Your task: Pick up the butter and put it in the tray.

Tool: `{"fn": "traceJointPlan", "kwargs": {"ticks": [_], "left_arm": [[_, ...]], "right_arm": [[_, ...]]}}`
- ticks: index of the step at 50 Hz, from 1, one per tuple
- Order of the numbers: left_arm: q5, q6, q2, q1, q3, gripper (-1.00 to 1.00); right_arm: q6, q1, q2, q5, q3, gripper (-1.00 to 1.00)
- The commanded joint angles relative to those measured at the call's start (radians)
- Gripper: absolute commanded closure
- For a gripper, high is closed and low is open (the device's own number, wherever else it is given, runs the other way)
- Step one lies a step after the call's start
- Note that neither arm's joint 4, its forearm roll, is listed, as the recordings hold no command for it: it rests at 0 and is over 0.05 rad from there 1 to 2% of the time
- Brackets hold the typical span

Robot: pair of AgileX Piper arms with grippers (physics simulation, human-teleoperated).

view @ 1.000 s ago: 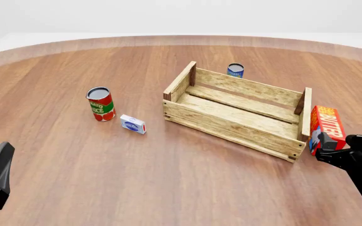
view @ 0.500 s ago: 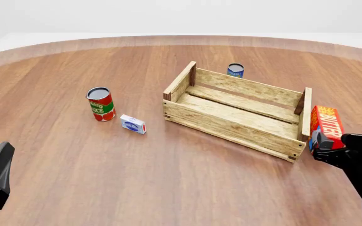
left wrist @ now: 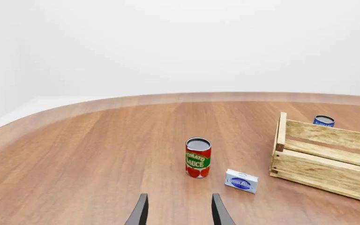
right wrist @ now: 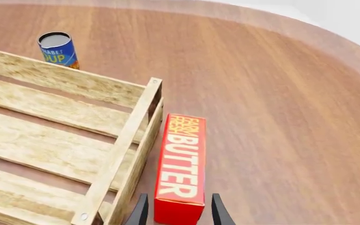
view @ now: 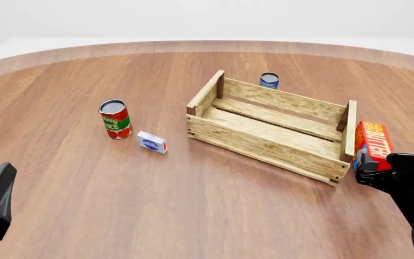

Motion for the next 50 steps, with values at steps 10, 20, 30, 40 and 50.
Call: {"fn": "traceJointPlan", "kwargs": {"ticks": [10, 20, 30, 40, 50], "left_arm": [[0.0, 0.0, 0.0, 0.0, 0.0, -1.0], [0.0, 0.0, 0.0, 0.0, 0.0, -1.0], [0.0, 0.0, 0.0, 0.0, 0.0, -1.0], [0.0, 0.0, 0.0, 0.0, 0.0, -1.0], [0.0, 0.0, 0.0, 0.0, 0.0, -1.0]], "right_arm": [[-0.003, -0.002, 0.033, 0.0, -0.011, -1.0], [-0.007, 0.001, 0.054, 0.0, -0.018, -1.0], [-0.005, 0.005, 0.076, 0.0, -0.03, -1.0], [-0.008, -0.005, 0.088, 0.0, -0.037, -1.0], [-0.012, -0.017, 0.099, 0.0, -0.044, -1.0]]}}
